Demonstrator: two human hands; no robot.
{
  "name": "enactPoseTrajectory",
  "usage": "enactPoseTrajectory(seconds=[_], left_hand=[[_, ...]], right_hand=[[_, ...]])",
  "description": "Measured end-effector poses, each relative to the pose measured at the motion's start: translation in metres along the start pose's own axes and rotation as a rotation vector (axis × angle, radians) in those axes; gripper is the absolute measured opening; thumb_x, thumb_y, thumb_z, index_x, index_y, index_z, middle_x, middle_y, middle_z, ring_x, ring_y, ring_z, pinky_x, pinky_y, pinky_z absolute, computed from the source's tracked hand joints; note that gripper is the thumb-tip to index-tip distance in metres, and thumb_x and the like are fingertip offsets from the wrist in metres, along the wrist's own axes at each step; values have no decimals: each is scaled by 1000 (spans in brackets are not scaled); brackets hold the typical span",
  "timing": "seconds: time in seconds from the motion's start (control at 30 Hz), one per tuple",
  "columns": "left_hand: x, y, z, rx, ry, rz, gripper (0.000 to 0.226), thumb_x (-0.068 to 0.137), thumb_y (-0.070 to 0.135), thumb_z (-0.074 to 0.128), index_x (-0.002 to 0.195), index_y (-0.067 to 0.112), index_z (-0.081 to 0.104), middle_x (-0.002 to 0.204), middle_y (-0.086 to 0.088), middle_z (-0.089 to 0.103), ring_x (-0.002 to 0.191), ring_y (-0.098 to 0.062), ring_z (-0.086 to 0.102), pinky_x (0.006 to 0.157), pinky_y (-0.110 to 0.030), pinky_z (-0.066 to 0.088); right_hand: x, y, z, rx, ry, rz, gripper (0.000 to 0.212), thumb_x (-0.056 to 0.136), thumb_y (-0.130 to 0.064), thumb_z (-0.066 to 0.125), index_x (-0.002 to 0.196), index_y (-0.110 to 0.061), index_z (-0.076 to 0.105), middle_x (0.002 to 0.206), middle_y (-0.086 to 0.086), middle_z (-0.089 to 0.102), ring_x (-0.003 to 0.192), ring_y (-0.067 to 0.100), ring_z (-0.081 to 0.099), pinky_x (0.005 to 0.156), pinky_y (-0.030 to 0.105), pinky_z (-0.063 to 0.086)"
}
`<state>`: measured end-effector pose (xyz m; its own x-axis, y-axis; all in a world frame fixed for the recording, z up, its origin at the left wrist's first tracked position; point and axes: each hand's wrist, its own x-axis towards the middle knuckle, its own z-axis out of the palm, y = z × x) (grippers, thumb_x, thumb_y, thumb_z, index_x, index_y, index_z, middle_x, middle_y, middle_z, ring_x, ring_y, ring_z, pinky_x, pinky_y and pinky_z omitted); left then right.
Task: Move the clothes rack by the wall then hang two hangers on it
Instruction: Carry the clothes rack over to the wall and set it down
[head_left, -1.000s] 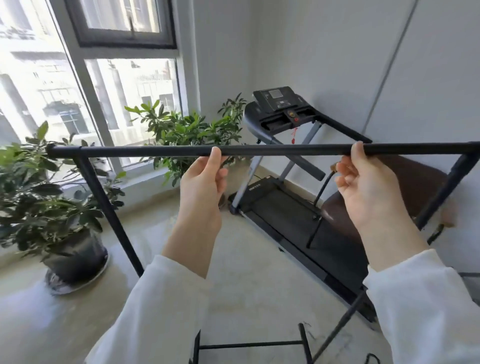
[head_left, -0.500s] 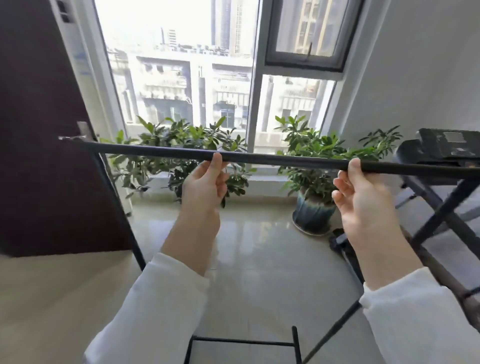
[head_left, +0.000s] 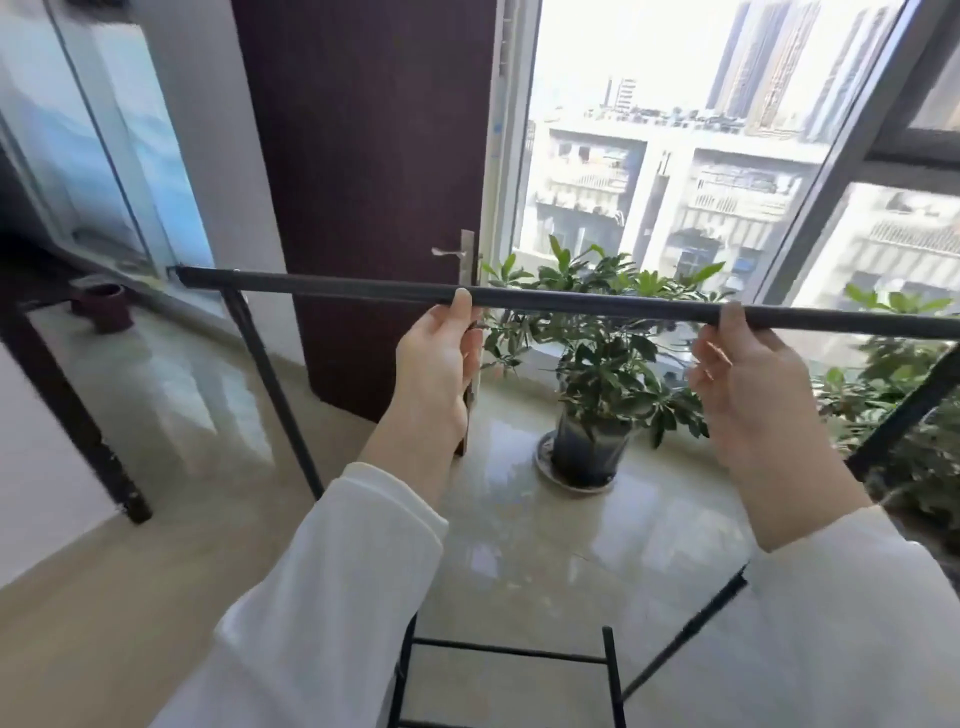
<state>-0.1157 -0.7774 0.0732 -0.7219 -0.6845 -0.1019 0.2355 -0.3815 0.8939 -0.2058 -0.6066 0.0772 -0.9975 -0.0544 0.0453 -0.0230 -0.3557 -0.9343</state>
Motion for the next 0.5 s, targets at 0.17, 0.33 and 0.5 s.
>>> enactPoseTrajectory(seconds=[0.17, 0.33, 0.5], left_hand=[[26, 40, -71, -6, 108, 55, 13, 88, 32, 55, 79, 25, 59, 85, 10, 63, 76, -5, 53, 72, -18, 47], [49, 79, -147, 16, 216, 120, 16, 88, 34, 54, 76, 25, 59, 81, 10, 59, 75, -7, 54, 70, -19, 46], [60, 114, -223, -17, 325, 148, 17, 89, 34, 53, 76, 24, 59, 81, 10, 61, 79, -6, 55, 72, -19, 45]], right_hand=[[-11, 24, 83, 1, -132, 27, 14, 89, -29, 53, 77, -23, 56, 66, -9, 57, 66, 4, 54, 59, 18, 41], [-34, 50, 169, 31, -267, 69, 14, 89, -27, 53, 77, -22, 56, 72, -7, 53, 65, 6, 52, 59, 18, 39], [-64, 83, 246, 18, -392, 99, 14, 89, -27, 53, 77, -21, 55, 69, -7, 53, 64, 3, 51, 61, 20, 39]])
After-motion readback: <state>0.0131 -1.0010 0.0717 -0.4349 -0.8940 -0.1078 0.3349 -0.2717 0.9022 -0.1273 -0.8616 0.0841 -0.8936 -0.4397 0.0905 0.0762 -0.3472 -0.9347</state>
